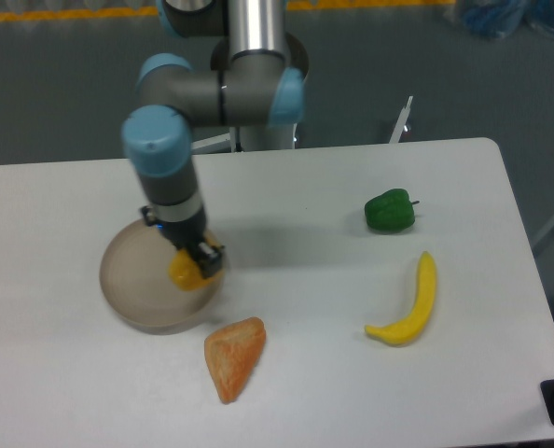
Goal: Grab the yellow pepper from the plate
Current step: 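Lift the yellow pepper up off the plate, then carry the held yellow pepper over toward the banana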
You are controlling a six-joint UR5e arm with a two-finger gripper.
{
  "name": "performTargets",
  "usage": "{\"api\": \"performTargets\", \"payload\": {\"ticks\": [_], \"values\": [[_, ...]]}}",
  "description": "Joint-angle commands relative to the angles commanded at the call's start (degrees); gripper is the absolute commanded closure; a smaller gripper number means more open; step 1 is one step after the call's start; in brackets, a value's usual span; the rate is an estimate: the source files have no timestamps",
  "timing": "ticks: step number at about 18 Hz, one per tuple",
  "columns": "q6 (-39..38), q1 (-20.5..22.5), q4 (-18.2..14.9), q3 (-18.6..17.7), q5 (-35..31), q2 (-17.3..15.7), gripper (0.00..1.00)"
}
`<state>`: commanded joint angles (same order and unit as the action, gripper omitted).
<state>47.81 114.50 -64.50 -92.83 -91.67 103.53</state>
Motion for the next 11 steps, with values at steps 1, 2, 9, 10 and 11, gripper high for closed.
{"api": "performTargets", "payload": {"ticks": [1, 2, 9, 10, 11], "values": [[1.22, 2.19, -2.02, 1.58, 0.00, 0.17, 0.88], [3.75, 4.48, -4.30, 3.16, 0.09, 0.44, 0.88], [16.85, 15.13, -9.16, 9.85, 2.73, 4.39, 0.89], [17.75, 15.57, -9.16, 9.60, 2.55, 5.35, 0.89], [18.36, 16.19, -8.81, 8.81, 2.55, 5.71, 0.89]]}}
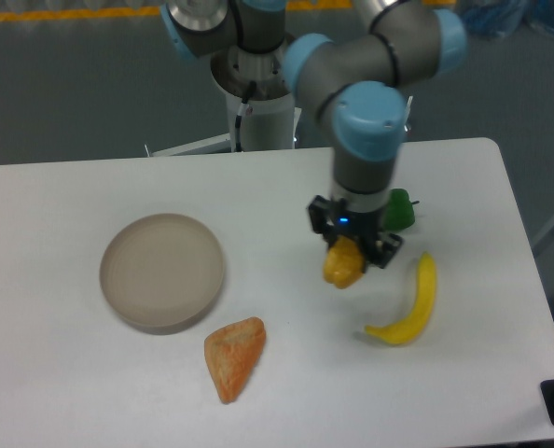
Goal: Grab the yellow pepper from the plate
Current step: 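Carry the held yellow pepper over toward the banana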
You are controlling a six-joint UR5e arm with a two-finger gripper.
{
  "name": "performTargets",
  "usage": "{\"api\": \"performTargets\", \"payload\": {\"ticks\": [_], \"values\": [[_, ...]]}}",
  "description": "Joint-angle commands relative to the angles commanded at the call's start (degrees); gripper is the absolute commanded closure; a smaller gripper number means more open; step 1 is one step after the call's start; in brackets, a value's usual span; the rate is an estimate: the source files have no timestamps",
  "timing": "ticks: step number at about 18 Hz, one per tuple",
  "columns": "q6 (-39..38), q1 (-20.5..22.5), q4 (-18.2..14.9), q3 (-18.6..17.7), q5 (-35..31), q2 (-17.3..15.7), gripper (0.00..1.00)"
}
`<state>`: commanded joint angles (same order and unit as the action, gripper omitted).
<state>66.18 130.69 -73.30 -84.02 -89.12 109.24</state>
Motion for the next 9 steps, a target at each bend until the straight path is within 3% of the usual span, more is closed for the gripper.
{"api": "performTargets", "payload": {"ticks": [2, 4, 9], "values": [[1.75, 0.71, 0.00, 0.17, 0.35, 0.70, 0.88], [8.77, 1.23, 0.09, 0.26, 0.44, 2.19, 0.88], [9.76, 1.50, 0.62, 0.70, -0.09, 2.29, 0.88]]}}
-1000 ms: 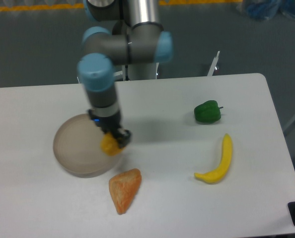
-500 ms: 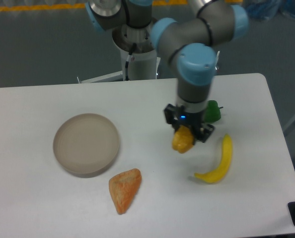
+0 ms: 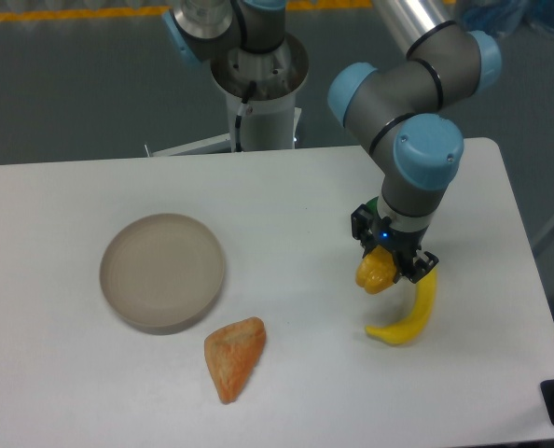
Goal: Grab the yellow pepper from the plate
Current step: 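Carry the held yellow pepper over toward the banana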
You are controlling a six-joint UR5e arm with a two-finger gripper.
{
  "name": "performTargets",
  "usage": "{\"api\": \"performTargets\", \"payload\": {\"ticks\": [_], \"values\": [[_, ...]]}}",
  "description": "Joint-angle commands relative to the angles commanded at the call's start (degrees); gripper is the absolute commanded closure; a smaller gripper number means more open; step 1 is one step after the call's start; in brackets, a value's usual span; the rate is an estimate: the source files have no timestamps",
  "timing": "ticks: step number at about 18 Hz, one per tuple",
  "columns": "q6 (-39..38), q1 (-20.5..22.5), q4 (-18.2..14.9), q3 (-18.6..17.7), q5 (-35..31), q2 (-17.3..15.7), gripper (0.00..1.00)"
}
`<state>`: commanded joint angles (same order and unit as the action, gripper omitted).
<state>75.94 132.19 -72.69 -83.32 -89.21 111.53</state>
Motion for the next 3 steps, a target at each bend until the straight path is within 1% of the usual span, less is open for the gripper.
{"api": "performTargets", "payload": {"ticks": [3], "values": [[0.00, 0.00, 0.09, 0.00, 0.00, 0.00, 0.88]]}}
